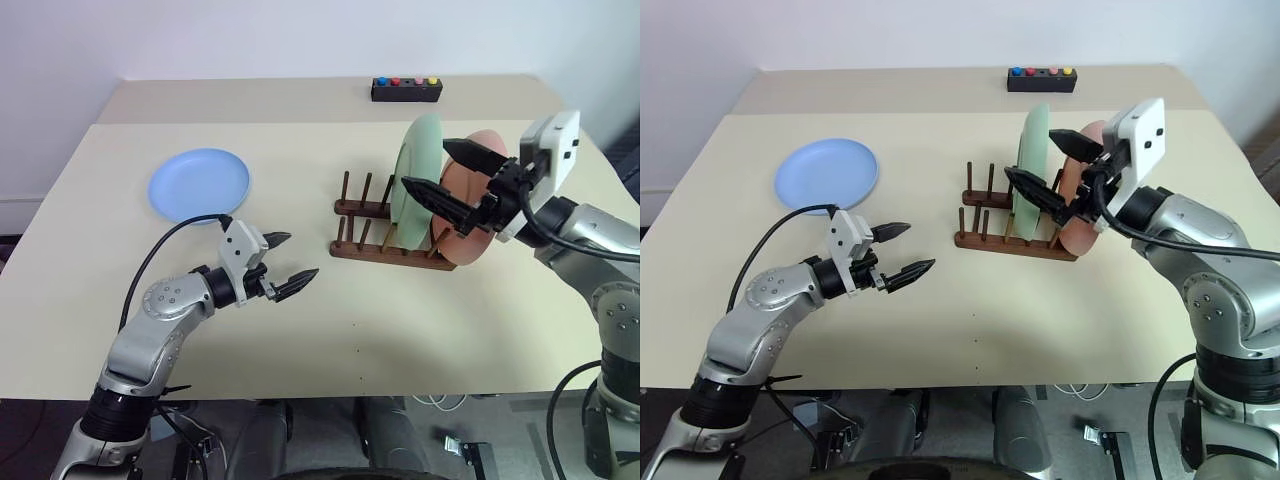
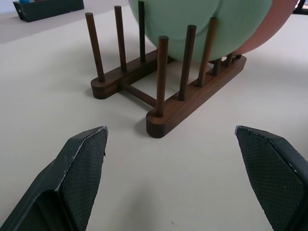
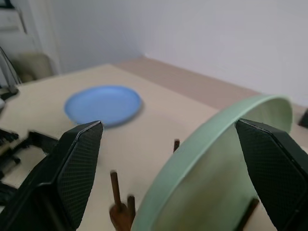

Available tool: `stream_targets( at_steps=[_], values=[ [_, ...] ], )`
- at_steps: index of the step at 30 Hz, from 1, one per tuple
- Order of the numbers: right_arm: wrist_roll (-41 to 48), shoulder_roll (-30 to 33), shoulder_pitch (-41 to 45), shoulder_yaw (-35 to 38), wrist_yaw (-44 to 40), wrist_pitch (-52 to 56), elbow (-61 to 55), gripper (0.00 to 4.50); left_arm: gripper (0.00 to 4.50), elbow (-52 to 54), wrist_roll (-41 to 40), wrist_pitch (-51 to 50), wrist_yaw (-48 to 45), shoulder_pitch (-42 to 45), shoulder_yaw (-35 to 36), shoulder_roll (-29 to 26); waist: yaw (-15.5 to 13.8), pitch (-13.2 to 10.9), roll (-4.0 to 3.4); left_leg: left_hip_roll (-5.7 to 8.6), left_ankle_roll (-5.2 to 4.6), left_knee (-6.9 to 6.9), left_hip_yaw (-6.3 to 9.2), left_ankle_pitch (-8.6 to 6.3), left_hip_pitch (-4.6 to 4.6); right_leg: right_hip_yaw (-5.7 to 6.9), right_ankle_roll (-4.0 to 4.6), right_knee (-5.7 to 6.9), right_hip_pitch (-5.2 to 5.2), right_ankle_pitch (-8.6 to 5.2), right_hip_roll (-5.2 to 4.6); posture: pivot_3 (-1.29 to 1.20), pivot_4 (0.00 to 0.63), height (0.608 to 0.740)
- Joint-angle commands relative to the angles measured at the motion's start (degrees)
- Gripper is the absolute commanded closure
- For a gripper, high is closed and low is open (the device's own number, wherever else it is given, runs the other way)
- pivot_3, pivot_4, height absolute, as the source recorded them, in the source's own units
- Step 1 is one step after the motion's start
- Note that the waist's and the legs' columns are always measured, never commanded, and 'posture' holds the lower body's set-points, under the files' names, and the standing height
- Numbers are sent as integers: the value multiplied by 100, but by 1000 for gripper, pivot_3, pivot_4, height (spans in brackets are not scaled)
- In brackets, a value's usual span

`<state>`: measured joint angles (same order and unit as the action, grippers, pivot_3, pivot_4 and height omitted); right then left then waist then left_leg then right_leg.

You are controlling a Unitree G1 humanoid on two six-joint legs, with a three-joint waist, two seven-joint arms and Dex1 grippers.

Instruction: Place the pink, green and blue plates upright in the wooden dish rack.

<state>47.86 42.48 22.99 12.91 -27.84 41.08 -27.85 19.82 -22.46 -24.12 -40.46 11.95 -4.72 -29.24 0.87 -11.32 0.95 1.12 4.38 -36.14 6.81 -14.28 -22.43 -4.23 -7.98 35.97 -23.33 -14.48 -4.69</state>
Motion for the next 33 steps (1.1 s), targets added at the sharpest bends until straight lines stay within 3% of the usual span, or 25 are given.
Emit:
stream_targets(
  at_steps=[1,29,33],
  values=[
    [-203,134,-47,-34,-119,-48,-216,54,118,81,25,139,5,85,100,25,1,0,0,0,0,0,0,0,0,0,0,0,0,0,0,0,150,740],
    [-878,1059,154,602,-558,-239,-330,54,118,11,86,172,-11,97,126,36,-6,0,1,0,0,-1,0,0,0,0,0,-1,0,0,0,0,150,740],
    [-945,951,679,407,-590,-475,-270,54,118,-175,40,266,178,231,417,101,21,-1,-1,0,0,-1,-1,0,1,0,0,0,0,0,0,0,150,740]
  ],
)
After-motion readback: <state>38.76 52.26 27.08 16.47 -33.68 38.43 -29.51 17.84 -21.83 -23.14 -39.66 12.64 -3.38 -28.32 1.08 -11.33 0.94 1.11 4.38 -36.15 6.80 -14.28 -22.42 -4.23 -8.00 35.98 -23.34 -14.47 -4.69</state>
